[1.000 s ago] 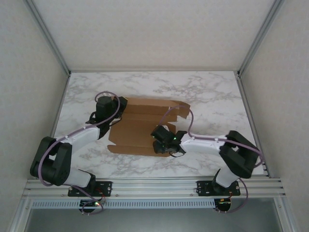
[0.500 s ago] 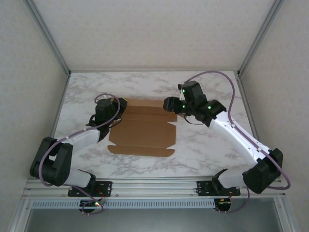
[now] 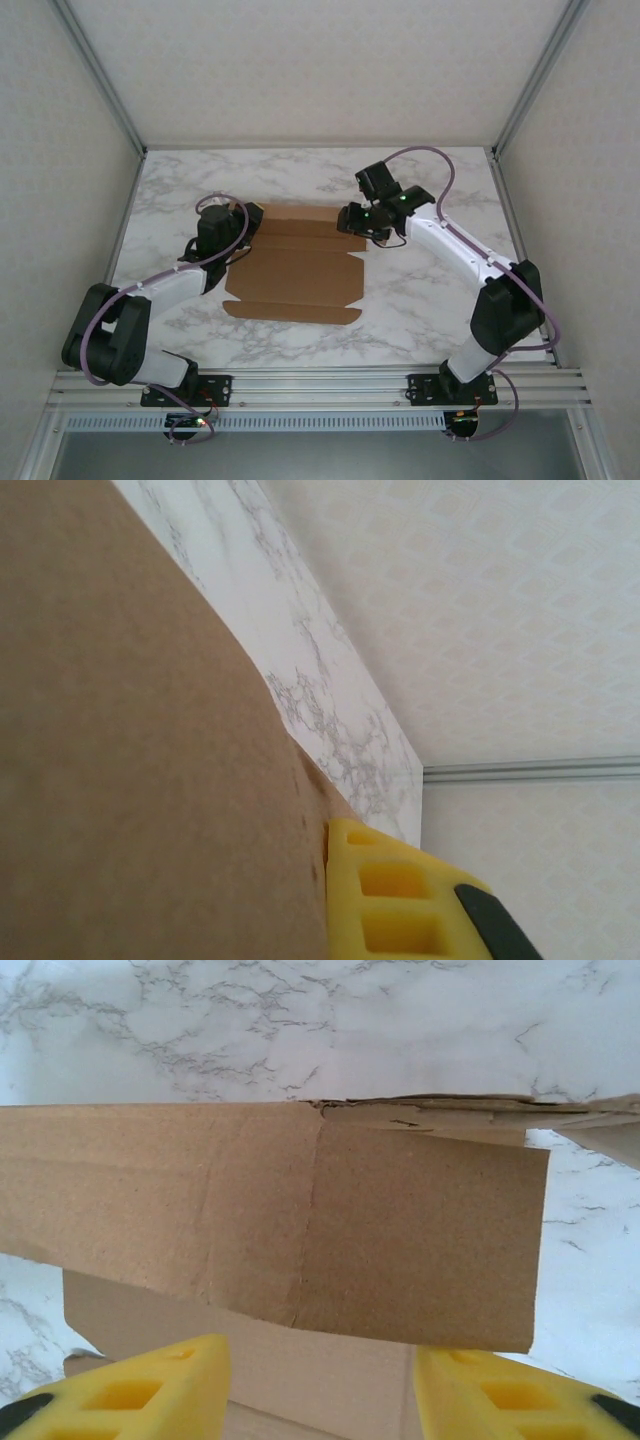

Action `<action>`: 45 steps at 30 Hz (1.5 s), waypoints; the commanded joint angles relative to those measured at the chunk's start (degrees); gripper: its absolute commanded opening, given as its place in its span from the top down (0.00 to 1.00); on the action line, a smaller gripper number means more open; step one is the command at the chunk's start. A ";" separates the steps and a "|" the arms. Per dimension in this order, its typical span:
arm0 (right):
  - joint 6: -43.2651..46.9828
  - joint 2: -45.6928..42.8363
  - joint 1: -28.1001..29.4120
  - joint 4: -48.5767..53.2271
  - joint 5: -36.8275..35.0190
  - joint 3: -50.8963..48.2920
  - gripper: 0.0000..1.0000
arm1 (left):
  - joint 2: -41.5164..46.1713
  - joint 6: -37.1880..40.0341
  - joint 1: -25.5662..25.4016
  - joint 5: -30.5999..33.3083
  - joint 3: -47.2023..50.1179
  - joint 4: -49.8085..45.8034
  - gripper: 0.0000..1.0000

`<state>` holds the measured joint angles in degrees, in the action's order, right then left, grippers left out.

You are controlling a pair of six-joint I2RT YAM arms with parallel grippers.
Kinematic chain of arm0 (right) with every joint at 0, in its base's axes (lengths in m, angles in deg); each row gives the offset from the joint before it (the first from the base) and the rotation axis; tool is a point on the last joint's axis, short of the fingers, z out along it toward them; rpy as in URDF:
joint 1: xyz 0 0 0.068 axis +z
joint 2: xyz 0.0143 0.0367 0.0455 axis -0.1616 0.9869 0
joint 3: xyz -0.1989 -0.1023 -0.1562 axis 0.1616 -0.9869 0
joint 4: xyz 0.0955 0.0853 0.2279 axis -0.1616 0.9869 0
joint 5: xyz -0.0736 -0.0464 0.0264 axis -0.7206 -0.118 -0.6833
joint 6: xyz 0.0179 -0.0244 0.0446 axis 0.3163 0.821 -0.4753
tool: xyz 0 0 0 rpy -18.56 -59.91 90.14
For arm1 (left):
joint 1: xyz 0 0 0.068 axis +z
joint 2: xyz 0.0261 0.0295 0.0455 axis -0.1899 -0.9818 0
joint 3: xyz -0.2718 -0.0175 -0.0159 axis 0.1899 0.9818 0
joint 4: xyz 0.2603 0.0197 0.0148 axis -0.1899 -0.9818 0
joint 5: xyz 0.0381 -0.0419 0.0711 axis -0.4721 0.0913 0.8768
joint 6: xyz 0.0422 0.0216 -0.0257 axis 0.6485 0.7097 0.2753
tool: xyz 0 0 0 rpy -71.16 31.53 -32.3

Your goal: Fold the paper box

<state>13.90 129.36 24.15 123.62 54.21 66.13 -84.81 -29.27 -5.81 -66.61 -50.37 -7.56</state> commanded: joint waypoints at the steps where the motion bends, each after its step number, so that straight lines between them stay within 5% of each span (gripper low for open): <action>1: -0.10 1.22 -0.43 -1.06 2.73 3.24 0.48 | -0.99 2.36 -0.21 0.18 1.05 -4.75 1.00; 11: 2.25 -3.43 -0.41 3.68 7.35 4.07 0.30 | -0.73 2.95 -0.12 0.04 0.81 -6.12 1.00; 27: 0.76 2.64 -3.70 -0.94 8.73 6.15 0.33 | -2.70 2.92 -0.17 -0.15 -0.56 -6.88 1.00; 38: 3.57 9.41 -3.68 -1.17 3.07 6.66 0.41 | -3.63 2.42 -0.19 -1.27 -0.73 -6.39 1.00; 45: 0.08 10.31 -3.69 -7.62 8.52 4.50 0.46 | -3.87 2.41 -0.17 -2.18 -0.73 -6.44 1.00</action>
<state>15.70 138.04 20.35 120.34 61.07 71.63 -86.86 -28.68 -5.72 -66.37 -51.94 -7.14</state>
